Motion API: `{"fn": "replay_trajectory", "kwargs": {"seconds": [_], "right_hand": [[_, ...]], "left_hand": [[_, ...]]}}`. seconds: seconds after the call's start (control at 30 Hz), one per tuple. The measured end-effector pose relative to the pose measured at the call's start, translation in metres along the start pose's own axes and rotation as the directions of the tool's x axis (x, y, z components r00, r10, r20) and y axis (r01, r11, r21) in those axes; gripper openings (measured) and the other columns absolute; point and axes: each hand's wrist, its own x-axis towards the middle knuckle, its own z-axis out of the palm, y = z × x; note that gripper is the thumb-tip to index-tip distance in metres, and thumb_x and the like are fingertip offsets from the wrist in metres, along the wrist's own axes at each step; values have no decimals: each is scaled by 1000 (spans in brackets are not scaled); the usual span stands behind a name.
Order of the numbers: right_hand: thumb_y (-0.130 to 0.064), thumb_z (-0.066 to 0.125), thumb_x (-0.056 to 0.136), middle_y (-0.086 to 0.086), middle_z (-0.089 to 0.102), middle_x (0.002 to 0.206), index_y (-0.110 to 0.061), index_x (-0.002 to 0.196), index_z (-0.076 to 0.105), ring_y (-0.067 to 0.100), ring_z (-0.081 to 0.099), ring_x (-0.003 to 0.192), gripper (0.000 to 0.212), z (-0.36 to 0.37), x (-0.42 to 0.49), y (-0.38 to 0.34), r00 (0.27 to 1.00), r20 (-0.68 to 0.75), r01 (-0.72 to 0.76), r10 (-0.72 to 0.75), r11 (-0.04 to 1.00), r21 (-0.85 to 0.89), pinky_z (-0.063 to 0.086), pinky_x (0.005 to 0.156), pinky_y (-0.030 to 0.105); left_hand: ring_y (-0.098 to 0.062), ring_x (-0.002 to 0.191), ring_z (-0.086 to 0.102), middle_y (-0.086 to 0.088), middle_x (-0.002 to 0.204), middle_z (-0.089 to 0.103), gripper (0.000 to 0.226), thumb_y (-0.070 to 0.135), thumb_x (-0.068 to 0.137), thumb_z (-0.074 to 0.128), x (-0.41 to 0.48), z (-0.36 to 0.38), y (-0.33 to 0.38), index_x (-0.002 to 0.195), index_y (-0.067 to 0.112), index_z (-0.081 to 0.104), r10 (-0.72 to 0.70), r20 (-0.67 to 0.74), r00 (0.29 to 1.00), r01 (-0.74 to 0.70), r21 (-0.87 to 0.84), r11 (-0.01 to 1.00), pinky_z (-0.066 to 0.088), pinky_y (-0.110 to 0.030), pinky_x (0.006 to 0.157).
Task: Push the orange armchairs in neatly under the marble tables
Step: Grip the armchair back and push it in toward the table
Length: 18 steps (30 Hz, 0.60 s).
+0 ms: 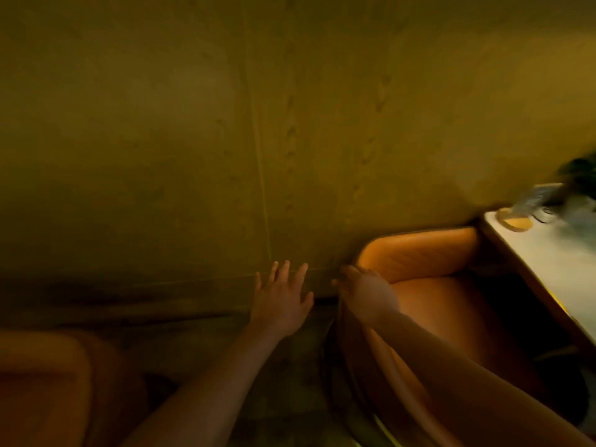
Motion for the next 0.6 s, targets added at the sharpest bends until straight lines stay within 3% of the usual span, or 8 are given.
{"fn": "replay_trajectory", "kwargs": {"seconds": [0.17, 0.23, 0.33, 0.5, 0.6], "right_hand": [[-47, 42, 100, 0, 58, 124, -22, 125, 56, 23, 52, 115, 38, 31, 5, -97, 972, 80, 222, -221, 975, -2, 45, 83, 35], [-50, 39, 100, 1, 56, 130, -22, 128, 55, 25, 50, 121, 44, 48, 1, -140, 942, 139, 311, -306, 950, -10, 45, 89, 37], [-53, 30, 99, 5, 52, 136, -20, 132, 53, 29, 51, 125, 52, 73, -11, -207, 872, 222, 456, -436, 889, -41, 46, 93, 38], [-51, 38, 101, 4, 46, 148, -25, 144, 42, 26, 48, 130, 51, 100, -41, -313, 789, 250, 574, -561, 818, 27, 43, 97, 35], [-51, 38, 100, 1, 45, 147, -27, 144, 43, 23, 46, 131, 50, 116, -58, -361, 702, 283, 662, -654, 745, 80, 42, 98, 35]], "left_hand": [[-30, 153, 1, -10, 167, 7, 68, 57, 99, 31, -74, -10, -84, 157, 36, 3, -238, -51, 970, 237, -27, 971, 7, -59, 121], [-31, 153, -2, -10, 166, 7, 69, 55, 99, 34, -111, -16, -116, 157, 34, 4, -323, -89, 942, 320, -48, 946, 5, -59, 121], [-32, 153, -3, -10, 166, 9, 69, 54, 99, 35, -165, -28, -160, 157, 32, 6, -449, -141, 883, 444, -67, 894, 5, -59, 121], [-32, 152, -6, -9, 166, 6, 67, 54, 99, 31, -243, -31, -218, 157, 33, 4, -625, -122, 771, 609, -142, 780, 2, -59, 121], [-33, 152, -9, -9, 166, 4, 67, 56, 100, 27, -279, -27, -241, 157, 33, 2, -716, -90, 693, 695, -180, 696, 0, -60, 121]]}}
